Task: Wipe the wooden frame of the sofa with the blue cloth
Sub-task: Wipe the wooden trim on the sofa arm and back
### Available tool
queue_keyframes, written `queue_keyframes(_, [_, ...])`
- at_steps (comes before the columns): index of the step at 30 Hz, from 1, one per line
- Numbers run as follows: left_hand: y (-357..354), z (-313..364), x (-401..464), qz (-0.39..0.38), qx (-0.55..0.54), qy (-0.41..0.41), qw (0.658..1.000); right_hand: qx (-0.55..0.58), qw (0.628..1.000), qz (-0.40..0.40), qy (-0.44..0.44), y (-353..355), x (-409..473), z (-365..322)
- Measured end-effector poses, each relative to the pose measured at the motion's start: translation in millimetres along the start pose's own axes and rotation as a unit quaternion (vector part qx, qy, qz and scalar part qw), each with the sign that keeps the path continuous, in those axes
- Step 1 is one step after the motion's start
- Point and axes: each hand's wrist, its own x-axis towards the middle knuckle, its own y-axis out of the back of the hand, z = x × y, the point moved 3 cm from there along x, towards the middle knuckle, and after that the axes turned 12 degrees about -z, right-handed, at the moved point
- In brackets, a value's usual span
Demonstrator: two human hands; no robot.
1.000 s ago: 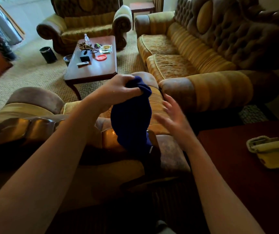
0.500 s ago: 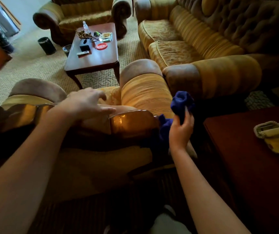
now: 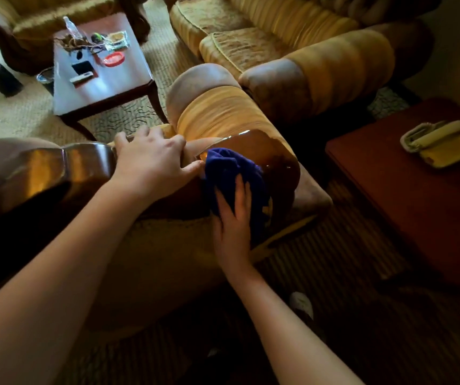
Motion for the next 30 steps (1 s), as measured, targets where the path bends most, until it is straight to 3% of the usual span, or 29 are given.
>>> queue_keyframes(3, [0.7, 4.6, -1.0, 0.040, -0.011, -0.001, 0.999, -0.065, 0.998, 0.015, 0.017, 7.6, 6.0, 18.7])
queue_keyframes(5, [0.2, 5.5, -1.7, 0.059, -0.016, -0.001, 0.998, -0.057, 0.995, 0.081, -0.024, 15.6, 18.4, 28.0])
queue_keyframes(8, [-1.3, 4.7, -2.7, 0.083, -0.022, 0.005, 0.996, 0.140, 0.956, 0.203, -0.158, 28.0, 39.8, 37.0])
queue_keyframes(10, [-1.4, 6.4, -2.1, 0.092, -0.023, 0.006, 0.995, 0.187, 0.929, 0.240, -0.211, 36.0, 47.4, 37.7])
queue_keyframes(14, [-2.0, 8.8, -1.2, 0.108, -0.025, 0.009, 0.994, 0.197, 0.934, 0.225, -0.197, 19.0, 25.6, 2.4])
queue_keyframes(20, [-4.5, 8.2, -1.8, 0.126, -0.020, 0.013, 0.992, 0.219, 0.958, 0.055, -0.177, -44.8, -31.0, -33.7])
queue_keyframes(22, [-4.6, 8.0, -1.5, 0.130, -0.017, 0.013, 0.991, 0.182, 0.967, 0.046, -0.172, -32.2, -25.6, -25.8])
queue_keyframes(25, [-4.6, 6.6, -1.5, 0.134, -0.018, 0.016, 0.991, 0.133, 0.970, 0.116, -0.170, -6.1, -3.9, -4.1])
queue_keyframes(28, [-3.0, 6.8, -2.1, 0.137, -0.017, 0.021, 0.990, 0.193, 0.937, 0.219, -0.190, 18.4, 20.7, 7.4])
queue_keyframes(30, [-1.9, 8.0, -2.6, 0.138, -0.021, 0.024, 0.990, 0.189, 0.933, 0.247, -0.181, 19.1, 22.1, -3.8])
